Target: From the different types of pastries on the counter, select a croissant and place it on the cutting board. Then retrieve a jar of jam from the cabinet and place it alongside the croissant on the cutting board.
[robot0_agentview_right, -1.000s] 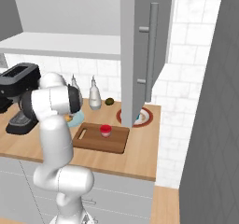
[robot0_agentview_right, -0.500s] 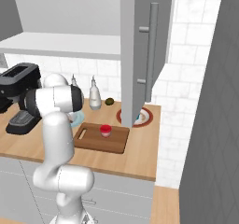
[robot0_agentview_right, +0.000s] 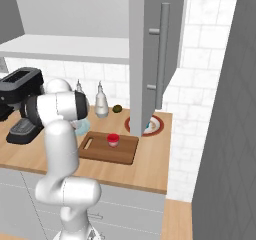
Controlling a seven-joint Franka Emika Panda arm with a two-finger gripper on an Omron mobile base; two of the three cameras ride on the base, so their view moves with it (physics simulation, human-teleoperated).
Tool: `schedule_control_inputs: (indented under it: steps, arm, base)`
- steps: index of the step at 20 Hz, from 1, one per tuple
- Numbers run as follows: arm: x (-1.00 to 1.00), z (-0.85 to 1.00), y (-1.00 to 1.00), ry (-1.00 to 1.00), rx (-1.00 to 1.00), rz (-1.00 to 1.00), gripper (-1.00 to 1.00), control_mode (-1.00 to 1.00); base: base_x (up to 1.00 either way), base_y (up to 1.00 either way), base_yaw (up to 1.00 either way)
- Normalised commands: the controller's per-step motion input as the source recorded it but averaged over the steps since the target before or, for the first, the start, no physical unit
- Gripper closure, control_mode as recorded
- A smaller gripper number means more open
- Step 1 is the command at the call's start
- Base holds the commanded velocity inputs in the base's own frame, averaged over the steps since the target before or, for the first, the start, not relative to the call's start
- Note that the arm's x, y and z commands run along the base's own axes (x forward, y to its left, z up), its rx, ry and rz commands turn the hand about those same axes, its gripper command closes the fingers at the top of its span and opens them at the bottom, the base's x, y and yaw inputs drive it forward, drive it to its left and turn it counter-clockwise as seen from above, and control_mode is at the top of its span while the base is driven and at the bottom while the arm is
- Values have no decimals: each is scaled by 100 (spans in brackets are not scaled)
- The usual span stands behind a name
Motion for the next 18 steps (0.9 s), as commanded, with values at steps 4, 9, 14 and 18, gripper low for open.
schedule_control_inputs:
  steps: [4, 9, 14, 18]
  arm:
    - [-14, 43, -8, -18, 0, -2, 100, -100]
    - [-42, 50, -35, -19, 0, -1, 100, -100]
    - [-75, 13, -71, -3, 0, -6, 100, -100]
    - [-34, 61, -82, 3, 4, -9, 100, -100]
  base:
    - [0, 0, 0]
    - [0, 0, 0]
    - [0, 0, 0]
    - [0, 0, 0]
